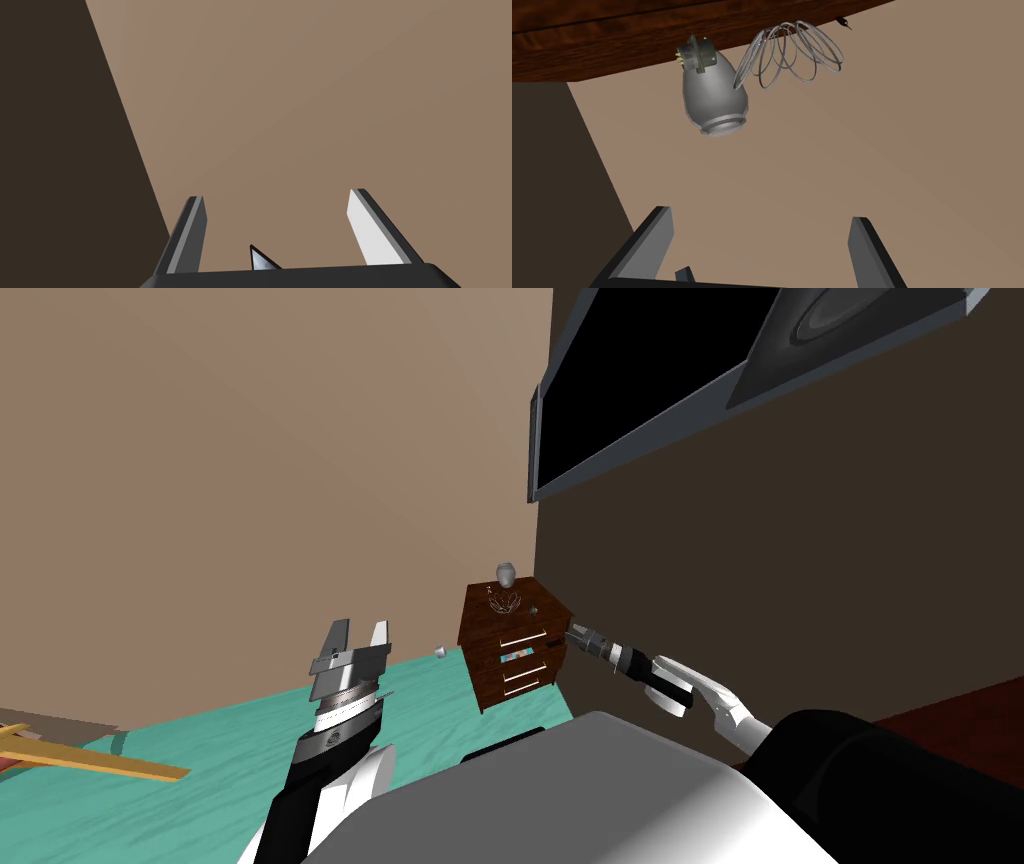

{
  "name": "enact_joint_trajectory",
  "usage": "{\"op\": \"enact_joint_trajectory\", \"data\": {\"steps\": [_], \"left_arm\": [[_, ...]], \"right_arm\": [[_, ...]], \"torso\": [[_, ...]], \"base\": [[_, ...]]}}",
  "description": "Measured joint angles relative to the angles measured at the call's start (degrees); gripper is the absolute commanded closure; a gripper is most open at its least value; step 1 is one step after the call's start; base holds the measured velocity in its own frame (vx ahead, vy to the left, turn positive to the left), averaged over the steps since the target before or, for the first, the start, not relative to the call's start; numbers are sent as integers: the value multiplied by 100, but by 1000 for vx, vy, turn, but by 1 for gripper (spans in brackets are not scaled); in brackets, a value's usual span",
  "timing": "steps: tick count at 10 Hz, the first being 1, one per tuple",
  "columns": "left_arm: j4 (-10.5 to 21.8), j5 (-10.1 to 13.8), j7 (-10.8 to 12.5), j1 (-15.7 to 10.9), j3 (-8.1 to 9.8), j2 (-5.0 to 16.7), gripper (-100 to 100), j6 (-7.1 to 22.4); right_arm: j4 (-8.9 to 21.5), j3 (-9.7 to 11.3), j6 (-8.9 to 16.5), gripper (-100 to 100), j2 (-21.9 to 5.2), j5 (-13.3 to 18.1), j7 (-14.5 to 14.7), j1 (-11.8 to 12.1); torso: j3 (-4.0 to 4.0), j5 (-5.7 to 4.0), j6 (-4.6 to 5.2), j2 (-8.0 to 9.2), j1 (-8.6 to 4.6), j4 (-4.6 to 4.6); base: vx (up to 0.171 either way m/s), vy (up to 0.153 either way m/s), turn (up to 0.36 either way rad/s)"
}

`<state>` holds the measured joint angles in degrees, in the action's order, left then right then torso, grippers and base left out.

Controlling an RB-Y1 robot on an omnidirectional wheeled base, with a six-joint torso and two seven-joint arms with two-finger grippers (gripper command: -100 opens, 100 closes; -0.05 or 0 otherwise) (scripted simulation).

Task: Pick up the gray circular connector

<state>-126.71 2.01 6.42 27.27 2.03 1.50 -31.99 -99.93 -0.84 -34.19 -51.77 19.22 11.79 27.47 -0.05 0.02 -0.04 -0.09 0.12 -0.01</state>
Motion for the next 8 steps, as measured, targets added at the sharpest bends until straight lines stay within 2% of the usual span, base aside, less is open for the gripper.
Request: {"op": "enact_joint_trajectory", "data": {"steps": [1,3,5,6,8], "left_arm": [[0,0,0,0,0,0,0,0],[0,0,0,0,0,0,0,0],[0,0,0,0,0,0,0,0],[0,0,0,0,0,0,0,0],[0,0,0,1,0,0,0,0]], "right_arm": [[106,-30,81,-100,-213,105,6,57],[276,12,199,-100,-447,282,88,98],[544,48,269,-100,-728,412,96,24],[779,21,282,-100,-915,506,113,30],[955,50,411,-100,-1242,651,122,34]], "torso": [[-2,1,-1,-3,6,-1],[-2,1,0,-3,6,-1],[-3,1,0,-5,6,-1],[-6,3,-2,-11,12,-2],[-7,3,0,-12,14,-3]], "base": [[30,30,68],[28,33,106],[43,50,222],[44,44,84],[65,63,181]]}}
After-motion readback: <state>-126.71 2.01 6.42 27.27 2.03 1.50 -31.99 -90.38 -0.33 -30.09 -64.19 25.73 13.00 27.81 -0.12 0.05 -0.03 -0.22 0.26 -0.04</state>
